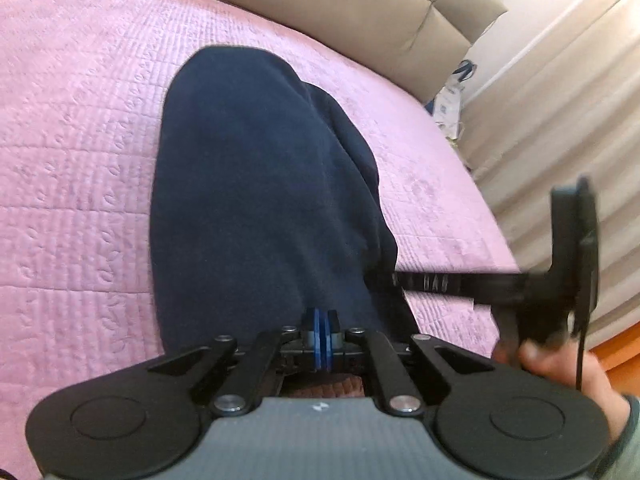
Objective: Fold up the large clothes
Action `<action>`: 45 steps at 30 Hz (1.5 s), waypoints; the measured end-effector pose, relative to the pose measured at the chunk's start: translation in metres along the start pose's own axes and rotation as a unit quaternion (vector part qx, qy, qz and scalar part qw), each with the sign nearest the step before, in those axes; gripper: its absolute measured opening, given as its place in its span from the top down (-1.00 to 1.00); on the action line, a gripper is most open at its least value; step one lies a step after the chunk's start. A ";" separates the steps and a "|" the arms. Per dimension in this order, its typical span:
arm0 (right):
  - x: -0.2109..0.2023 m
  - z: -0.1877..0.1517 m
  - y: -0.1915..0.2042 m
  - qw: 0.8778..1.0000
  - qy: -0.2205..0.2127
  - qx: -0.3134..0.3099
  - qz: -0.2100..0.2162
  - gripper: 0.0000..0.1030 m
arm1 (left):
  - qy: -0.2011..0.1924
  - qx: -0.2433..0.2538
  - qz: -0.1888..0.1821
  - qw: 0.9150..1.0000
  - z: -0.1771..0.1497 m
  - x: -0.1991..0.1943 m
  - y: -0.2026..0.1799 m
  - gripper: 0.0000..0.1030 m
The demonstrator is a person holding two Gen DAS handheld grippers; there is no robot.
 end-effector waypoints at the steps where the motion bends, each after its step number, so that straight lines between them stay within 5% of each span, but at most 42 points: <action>1: -0.013 -0.002 0.001 1.000 -0.007 0.000 -0.002 0.78 | -0.011 0.012 0.009 1.000 0.002 -0.010 -0.008 0.83; 4: -0.056 -0.009 0.007 1.000 -0.019 -0.005 -0.010 0.54 | -0.040 0.037 0.051 0.997 0.008 -0.038 -0.026 0.71; 8: -0.111 -0.016 0.016 0.998 -0.050 -0.015 -0.019 -0.04 | -0.069 0.053 0.113 0.990 0.006 -0.075 -0.050 0.49; 13: -0.174 -0.009 0.030 0.993 -0.103 -0.033 -0.041 -0.60 | -0.111 0.089 0.180 0.973 -0.007 -0.125 -0.088 -0.60; 17: -0.207 0.002 0.047 0.993 -0.096 -0.042 -0.056 -0.60 | -0.120 0.082 0.207 0.967 -0.021 -0.157 -0.107 -0.63; 23: -0.263 0.005 0.062 0.987 -0.143 -0.040 -0.064 -0.61 | -0.139 0.128 0.255 0.948 -0.022 -0.199 -0.145 -0.64; 30: -0.273 0.004 0.056 0.988 -0.127 -0.022 -0.082 -0.64 | -0.170 0.121 0.246 0.947 -0.023 -0.230 -0.180 -0.91; 45: -0.266 -0.014 0.041 0.991 -0.102 -0.008 -0.090 -0.64 | -0.150 0.074 0.308 0.937 -0.014 -0.233 -0.139 -0.92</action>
Point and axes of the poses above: each gripper's, at about its wrist camera, not at the fingertips, and x roughly the way its jaws point, y to its left, z to its top, the point moved 8 cm from there along x, roughly the way its jaws point, and after that the axes turned 9 degrees about -x, right-handed, at the moved point
